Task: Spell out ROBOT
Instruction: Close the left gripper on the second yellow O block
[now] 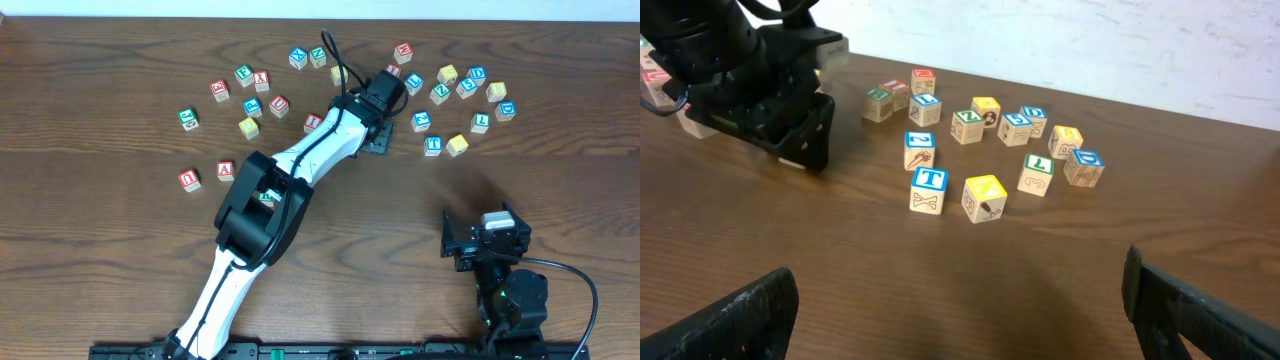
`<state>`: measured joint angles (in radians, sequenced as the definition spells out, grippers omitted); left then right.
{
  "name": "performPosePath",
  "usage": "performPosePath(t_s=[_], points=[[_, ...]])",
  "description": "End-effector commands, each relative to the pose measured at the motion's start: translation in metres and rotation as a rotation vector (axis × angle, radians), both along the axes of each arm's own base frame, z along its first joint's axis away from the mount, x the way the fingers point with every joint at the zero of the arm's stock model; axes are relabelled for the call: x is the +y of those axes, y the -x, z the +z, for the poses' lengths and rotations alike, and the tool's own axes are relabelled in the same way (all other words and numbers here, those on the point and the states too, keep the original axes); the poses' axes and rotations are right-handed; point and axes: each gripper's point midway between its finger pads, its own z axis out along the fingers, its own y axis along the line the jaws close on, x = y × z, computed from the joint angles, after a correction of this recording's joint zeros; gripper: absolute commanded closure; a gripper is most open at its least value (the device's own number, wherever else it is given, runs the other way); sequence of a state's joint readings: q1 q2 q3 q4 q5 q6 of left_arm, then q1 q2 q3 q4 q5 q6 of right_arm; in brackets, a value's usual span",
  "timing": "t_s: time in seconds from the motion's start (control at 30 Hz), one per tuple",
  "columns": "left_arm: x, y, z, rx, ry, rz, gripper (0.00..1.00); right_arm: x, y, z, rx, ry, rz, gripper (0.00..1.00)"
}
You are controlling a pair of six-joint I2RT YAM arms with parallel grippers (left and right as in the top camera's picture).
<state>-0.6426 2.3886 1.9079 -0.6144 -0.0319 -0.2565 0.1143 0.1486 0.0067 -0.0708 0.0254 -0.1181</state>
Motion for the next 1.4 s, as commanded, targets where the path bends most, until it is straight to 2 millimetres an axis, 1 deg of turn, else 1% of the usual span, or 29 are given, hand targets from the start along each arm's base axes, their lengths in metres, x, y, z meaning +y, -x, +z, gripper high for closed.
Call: performPosePath(t_s=[0.0, 0.17, 0.43, 0.83, 1.37], points=[[-0.003, -0.006, 0.006, -0.022, 0.002, -0.02, 0.32, -0.001, 0.0, -0.001, 0.003, 0.01, 0.0, 0.01], [-0.003, -0.006, 0.009, -0.022, 0.001, -0.023, 0.32, -0.001, 0.0, -0.001, 0.003, 0.01, 0.0, 0.01], [-0.008, -0.013, 0.027, -0.048, 0.008, -0.043, 0.32, -0.001, 0.0, -0.001, 0.003, 0.01, 0.0, 0.01], [-0.006, -0.012, 0.026, -0.042, -0.006, -0.054, 0.32, -0.001, 0.0, -0.001, 0.003, 0.01, 0.0, 0.01], [-0.009, -0.017, 0.029, -0.071, -0.001, -0.067, 0.32, -0.001, 0.0, -0.001, 0.003, 0.01, 0.0, 0.01]])
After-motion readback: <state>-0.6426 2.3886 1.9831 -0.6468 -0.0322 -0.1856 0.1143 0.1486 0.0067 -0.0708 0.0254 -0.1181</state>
